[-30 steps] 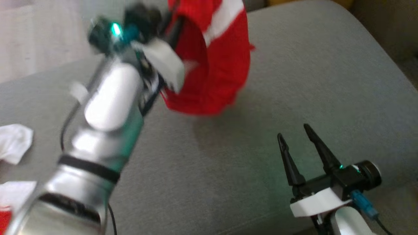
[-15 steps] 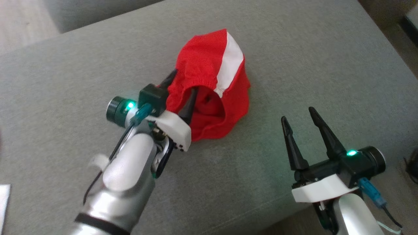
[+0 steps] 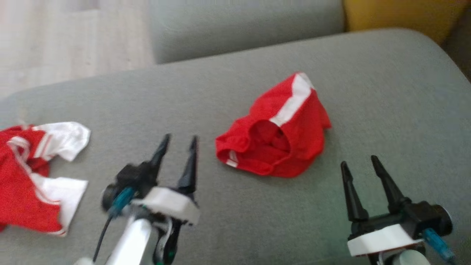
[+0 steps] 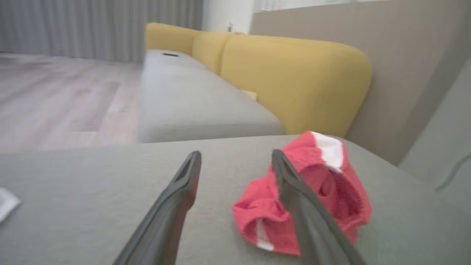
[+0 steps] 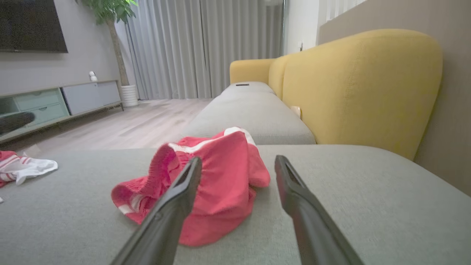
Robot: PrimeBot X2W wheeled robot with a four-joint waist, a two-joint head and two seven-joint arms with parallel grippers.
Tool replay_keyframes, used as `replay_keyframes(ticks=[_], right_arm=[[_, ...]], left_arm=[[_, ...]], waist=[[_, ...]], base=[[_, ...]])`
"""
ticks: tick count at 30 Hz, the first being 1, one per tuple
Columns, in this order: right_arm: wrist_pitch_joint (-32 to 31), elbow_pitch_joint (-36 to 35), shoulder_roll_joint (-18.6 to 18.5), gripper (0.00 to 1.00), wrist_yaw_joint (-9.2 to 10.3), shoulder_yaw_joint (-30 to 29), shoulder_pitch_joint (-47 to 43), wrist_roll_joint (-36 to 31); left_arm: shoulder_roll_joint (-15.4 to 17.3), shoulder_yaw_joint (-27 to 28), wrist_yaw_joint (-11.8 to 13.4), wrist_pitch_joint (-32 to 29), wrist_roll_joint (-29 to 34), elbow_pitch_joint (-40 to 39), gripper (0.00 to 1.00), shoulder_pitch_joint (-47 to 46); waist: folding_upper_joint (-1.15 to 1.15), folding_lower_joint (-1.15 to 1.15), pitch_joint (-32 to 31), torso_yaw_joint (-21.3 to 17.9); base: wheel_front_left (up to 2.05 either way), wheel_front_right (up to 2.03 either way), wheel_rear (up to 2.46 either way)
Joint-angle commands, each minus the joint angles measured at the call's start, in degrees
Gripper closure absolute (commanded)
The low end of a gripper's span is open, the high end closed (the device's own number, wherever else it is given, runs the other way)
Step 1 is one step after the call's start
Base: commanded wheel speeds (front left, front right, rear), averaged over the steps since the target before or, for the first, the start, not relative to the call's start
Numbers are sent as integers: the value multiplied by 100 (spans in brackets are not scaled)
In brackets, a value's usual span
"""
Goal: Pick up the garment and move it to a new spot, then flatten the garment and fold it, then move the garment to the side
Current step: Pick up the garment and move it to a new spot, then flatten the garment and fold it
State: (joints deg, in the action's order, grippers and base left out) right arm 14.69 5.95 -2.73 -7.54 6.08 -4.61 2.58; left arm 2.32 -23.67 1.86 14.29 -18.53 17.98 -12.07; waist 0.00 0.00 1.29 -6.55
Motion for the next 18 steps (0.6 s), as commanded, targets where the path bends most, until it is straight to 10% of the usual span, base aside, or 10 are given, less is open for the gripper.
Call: replay_keyframes(ticks=[1,18], right_arm=[[30,-171,-15,0,5,46,99,53],[31,-43,-15,0,5,-299,-401,251]], left_arm=[[56,390,142,70,157,-426,0,86],[56,1348,667,71,1152,-1656,0,2224]], waist=[[0,0,-409,437],[0,0,-731,996]], base=[[0,0,0],[0,0,0]])
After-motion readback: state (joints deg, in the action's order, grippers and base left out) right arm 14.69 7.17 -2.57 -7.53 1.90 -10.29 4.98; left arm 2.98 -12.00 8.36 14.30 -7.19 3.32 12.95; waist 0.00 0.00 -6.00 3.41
